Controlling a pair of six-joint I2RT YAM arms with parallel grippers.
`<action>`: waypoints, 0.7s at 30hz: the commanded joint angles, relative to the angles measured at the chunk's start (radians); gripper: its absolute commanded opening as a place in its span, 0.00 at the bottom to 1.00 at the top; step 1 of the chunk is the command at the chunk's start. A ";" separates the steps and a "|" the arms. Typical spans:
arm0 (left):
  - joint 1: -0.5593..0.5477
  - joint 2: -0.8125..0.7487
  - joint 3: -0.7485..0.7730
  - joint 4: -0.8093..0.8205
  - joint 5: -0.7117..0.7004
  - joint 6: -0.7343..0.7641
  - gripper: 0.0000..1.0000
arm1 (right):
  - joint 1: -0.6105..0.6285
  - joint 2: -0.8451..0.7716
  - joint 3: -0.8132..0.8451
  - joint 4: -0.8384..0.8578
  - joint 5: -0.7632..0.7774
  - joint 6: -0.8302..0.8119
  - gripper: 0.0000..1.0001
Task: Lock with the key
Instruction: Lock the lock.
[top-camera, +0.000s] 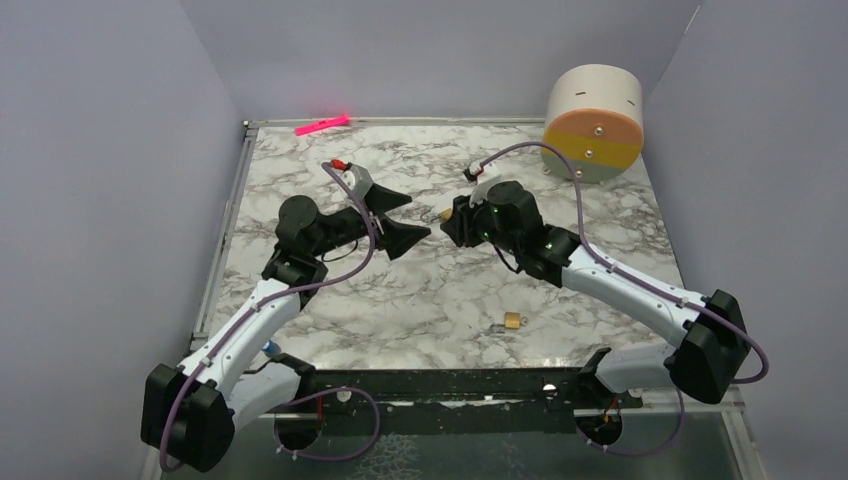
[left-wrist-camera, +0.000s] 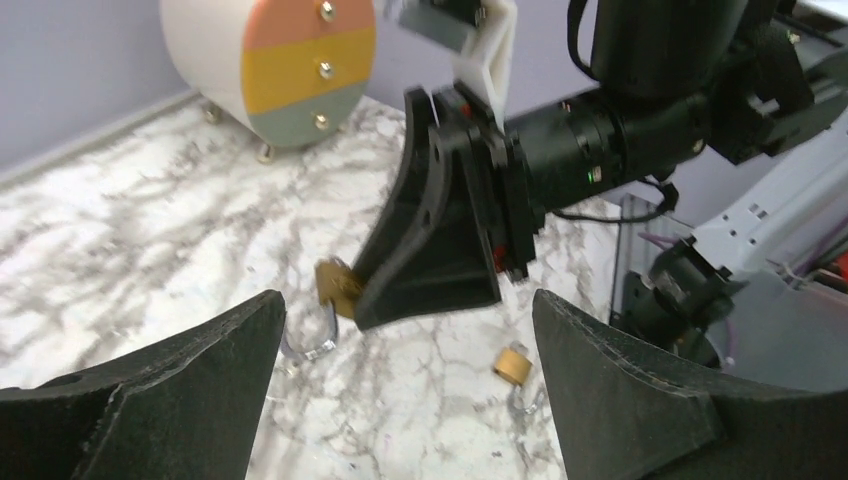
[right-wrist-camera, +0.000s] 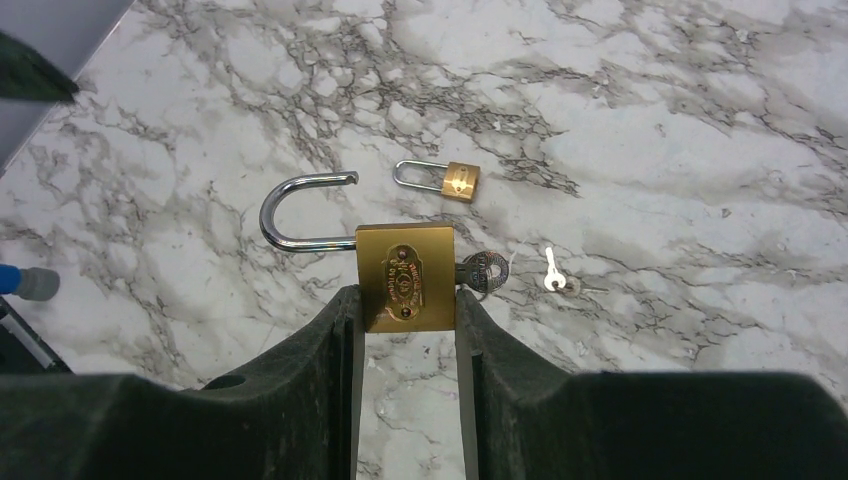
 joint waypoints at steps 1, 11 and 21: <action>-0.007 -0.003 0.116 -0.071 -0.100 0.120 0.94 | 0.000 -0.031 0.002 0.050 -0.076 0.014 0.17; -0.007 0.028 0.171 -0.320 -0.012 0.352 0.92 | -0.004 -0.012 0.054 -0.025 -0.173 -0.069 0.17; -0.130 -0.205 -0.030 -0.296 -0.188 0.693 0.85 | -0.035 0.026 0.112 -0.092 -0.393 -0.041 0.18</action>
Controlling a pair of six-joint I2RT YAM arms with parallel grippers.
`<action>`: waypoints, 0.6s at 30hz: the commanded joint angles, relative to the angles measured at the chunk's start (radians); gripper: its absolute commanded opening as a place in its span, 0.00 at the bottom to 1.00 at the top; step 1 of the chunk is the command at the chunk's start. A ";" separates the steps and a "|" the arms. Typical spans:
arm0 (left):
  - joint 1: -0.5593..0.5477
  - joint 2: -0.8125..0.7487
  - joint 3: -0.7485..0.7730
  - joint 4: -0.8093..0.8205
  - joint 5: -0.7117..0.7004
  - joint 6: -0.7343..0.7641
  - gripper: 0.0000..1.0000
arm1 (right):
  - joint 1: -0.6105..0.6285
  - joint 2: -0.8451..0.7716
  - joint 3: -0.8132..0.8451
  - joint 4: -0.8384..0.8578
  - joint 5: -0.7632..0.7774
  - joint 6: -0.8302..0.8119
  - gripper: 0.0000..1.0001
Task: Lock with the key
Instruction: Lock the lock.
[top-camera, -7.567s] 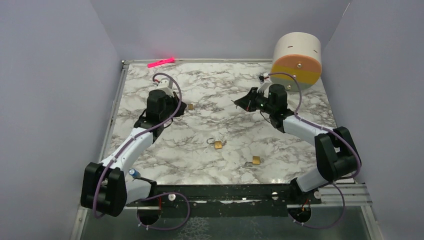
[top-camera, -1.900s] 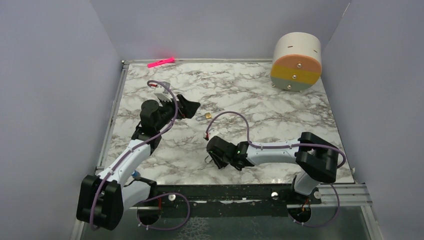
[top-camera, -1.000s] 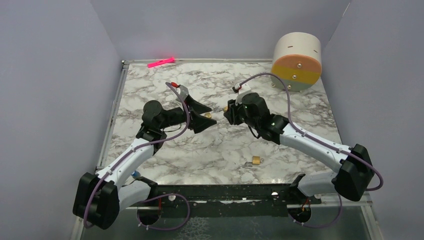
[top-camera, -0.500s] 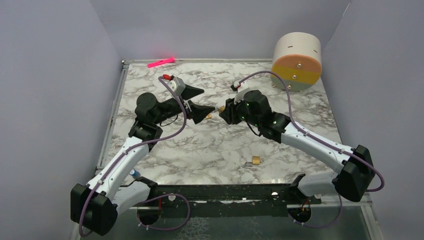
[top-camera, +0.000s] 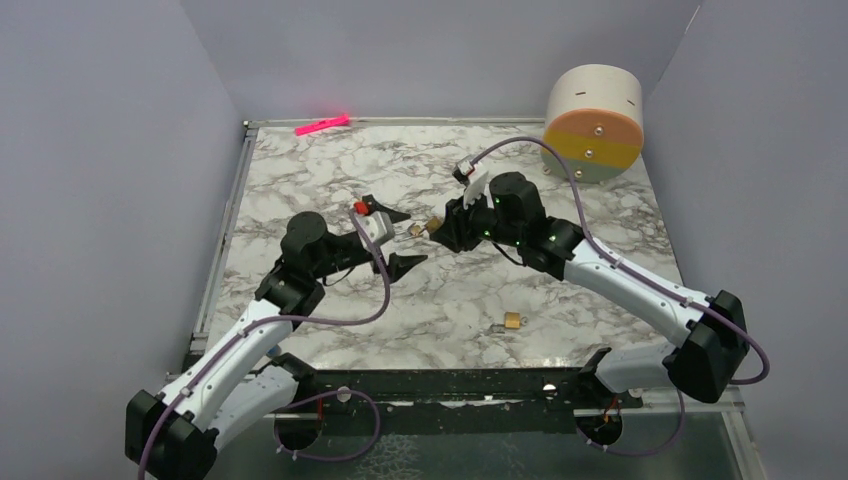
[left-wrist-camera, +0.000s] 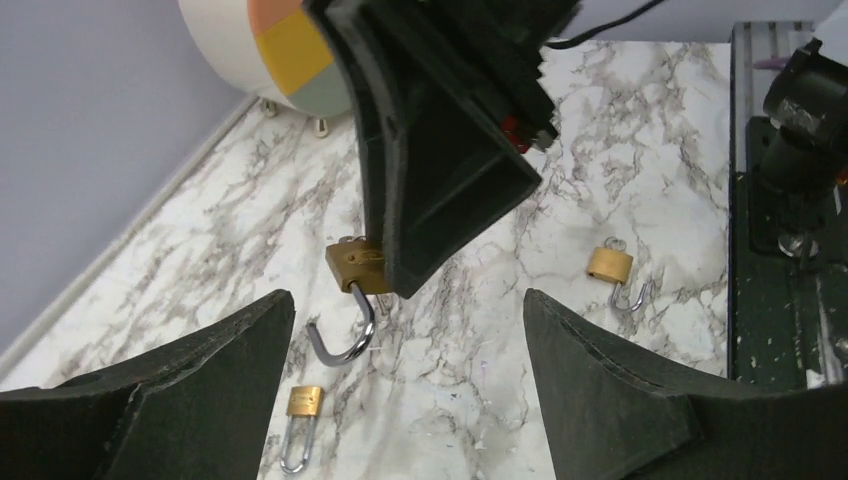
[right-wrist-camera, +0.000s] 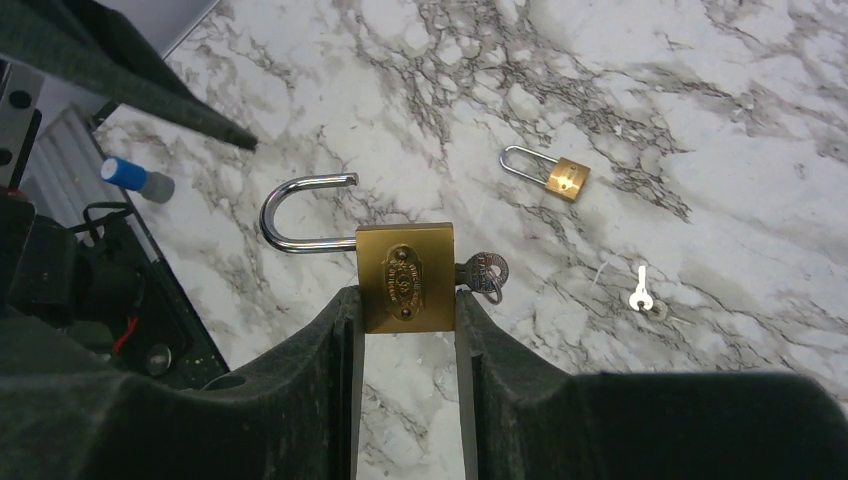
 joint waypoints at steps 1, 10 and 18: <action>-0.064 -0.111 -0.059 0.012 -0.099 0.199 0.85 | -0.023 0.034 0.059 -0.030 -0.122 0.023 0.18; -0.181 -0.058 -0.072 -0.014 -0.210 0.304 0.78 | -0.048 0.045 0.080 -0.048 -0.208 0.034 0.17; -0.277 -0.048 -0.070 -0.073 -0.465 0.445 0.74 | -0.050 0.036 0.062 -0.032 -0.241 0.035 0.18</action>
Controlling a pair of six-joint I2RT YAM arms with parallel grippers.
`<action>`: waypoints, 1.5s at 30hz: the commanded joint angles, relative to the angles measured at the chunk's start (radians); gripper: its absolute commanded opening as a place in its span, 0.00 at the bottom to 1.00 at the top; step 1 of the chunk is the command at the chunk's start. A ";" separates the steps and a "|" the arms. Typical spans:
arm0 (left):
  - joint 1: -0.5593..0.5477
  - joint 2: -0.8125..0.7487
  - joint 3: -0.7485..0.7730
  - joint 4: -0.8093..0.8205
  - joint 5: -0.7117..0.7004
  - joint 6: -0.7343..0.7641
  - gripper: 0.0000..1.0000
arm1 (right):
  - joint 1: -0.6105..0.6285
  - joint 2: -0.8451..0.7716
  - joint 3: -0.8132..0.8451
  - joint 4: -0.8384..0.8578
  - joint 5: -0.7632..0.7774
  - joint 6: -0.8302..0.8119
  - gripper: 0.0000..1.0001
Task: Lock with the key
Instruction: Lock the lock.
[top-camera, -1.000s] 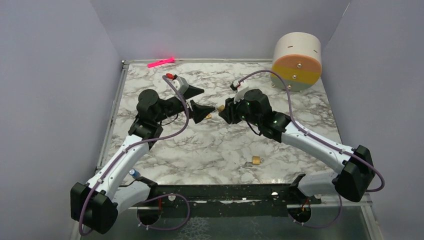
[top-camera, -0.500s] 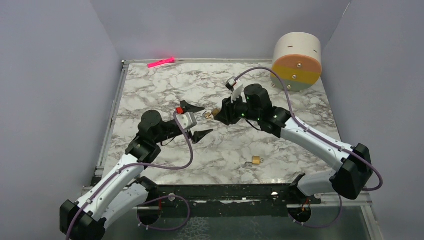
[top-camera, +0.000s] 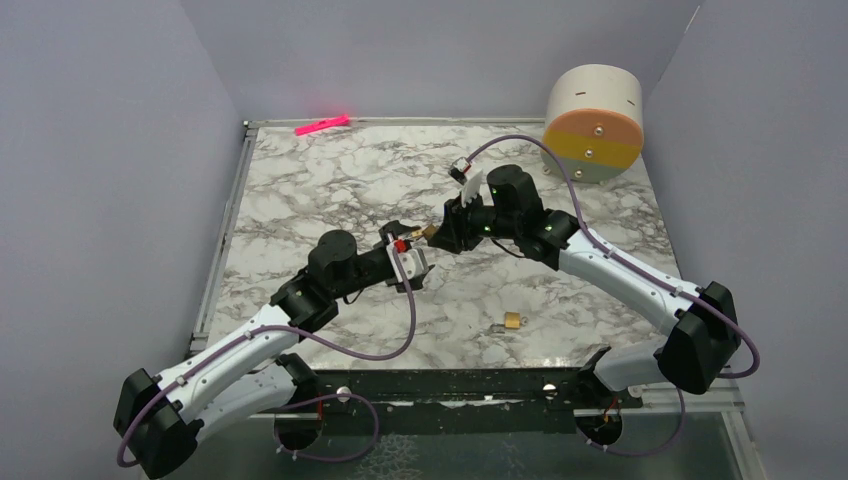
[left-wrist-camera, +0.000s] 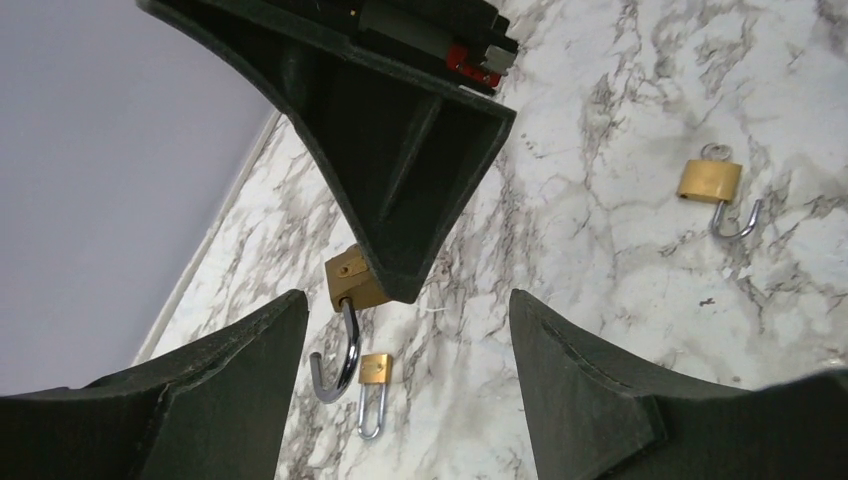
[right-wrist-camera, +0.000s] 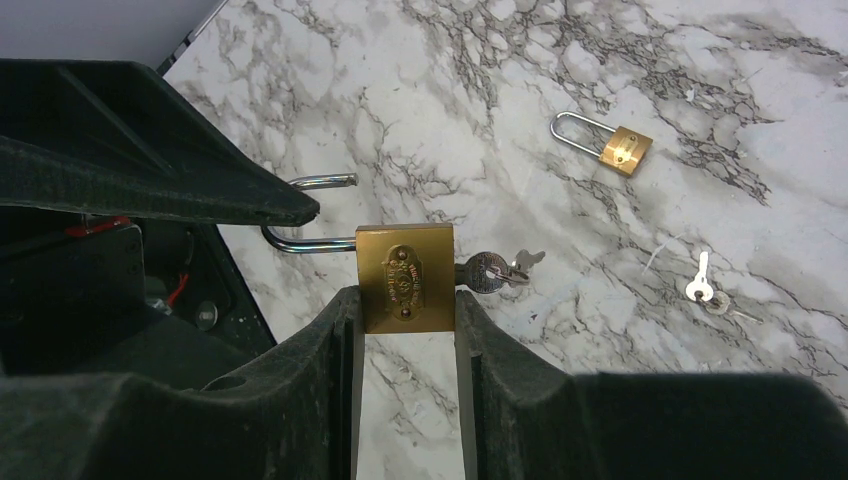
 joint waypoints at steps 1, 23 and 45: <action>-0.019 -0.013 -0.003 -0.013 -0.155 0.091 0.73 | -0.003 -0.026 0.013 0.027 -0.058 0.010 0.18; -0.021 0.010 0.020 -0.033 -0.172 0.110 0.47 | -0.007 -0.049 -0.021 0.045 -0.082 0.004 0.18; -0.021 0.027 0.029 -0.047 -0.167 0.082 0.00 | -0.007 -0.022 -0.018 0.043 -0.088 -0.005 0.19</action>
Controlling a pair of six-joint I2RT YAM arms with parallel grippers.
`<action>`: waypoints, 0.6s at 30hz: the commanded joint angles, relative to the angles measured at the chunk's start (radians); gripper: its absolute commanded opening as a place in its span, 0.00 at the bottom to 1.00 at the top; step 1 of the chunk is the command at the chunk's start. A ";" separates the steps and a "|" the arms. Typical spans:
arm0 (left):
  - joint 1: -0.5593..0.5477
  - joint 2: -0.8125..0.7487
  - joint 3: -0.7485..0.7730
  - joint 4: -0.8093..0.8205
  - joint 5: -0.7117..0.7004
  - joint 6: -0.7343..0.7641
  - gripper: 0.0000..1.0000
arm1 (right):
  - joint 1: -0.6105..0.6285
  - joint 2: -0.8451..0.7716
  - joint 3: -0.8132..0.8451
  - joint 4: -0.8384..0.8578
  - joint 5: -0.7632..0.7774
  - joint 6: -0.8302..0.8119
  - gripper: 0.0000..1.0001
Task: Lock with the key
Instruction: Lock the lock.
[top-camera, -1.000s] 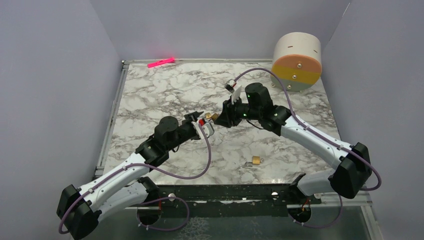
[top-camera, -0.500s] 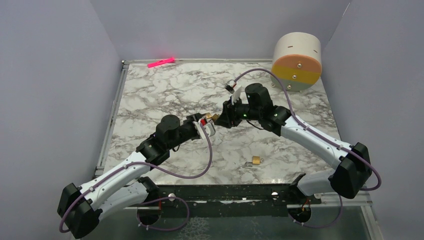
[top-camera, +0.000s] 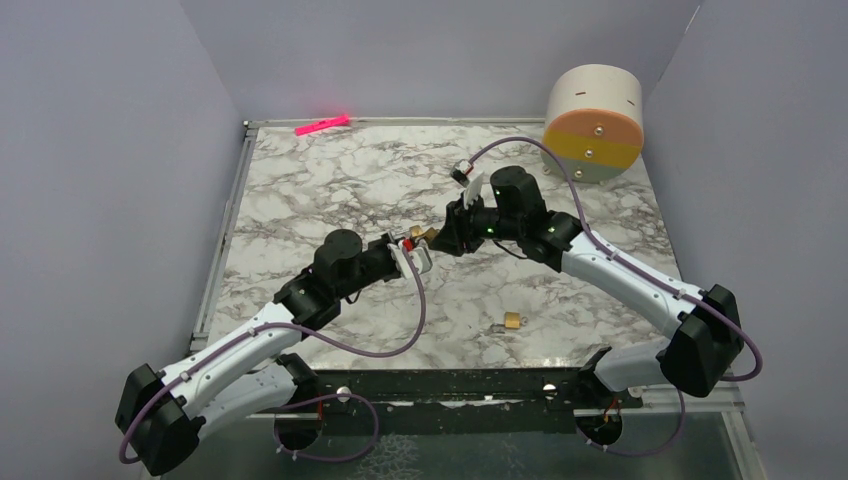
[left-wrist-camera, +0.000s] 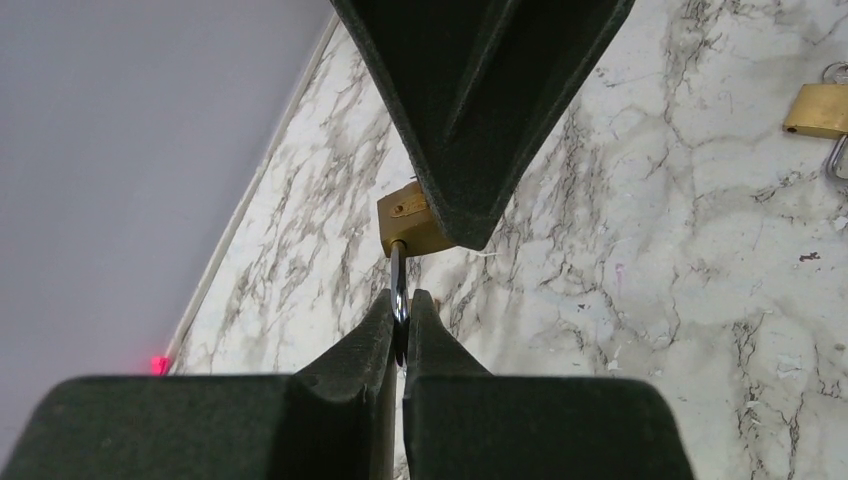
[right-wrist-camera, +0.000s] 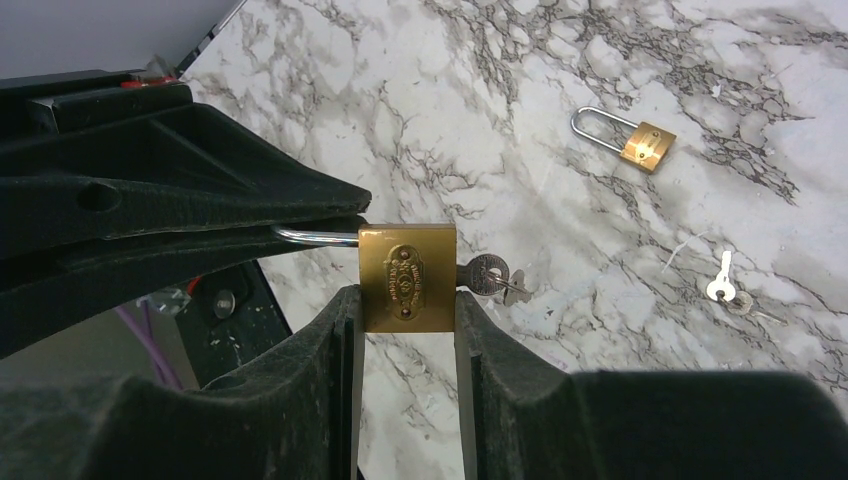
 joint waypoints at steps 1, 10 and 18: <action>-0.004 0.007 0.036 -0.005 0.006 -0.024 0.00 | -0.005 -0.002 0.001 0.037 -0.033 -0.013 0.19; -0.002 0.024 0.068 -0.030 0.012 -0.031 0.00 | -0.006 -0.010 0.002 0.039 0.008 -0.019 0.30; -0.002 0.024 0.083 -0.026 -0.011 -0.071 0.00 | -0.006 -0.083 -0.028 0.069 0.157 -0.030 0.93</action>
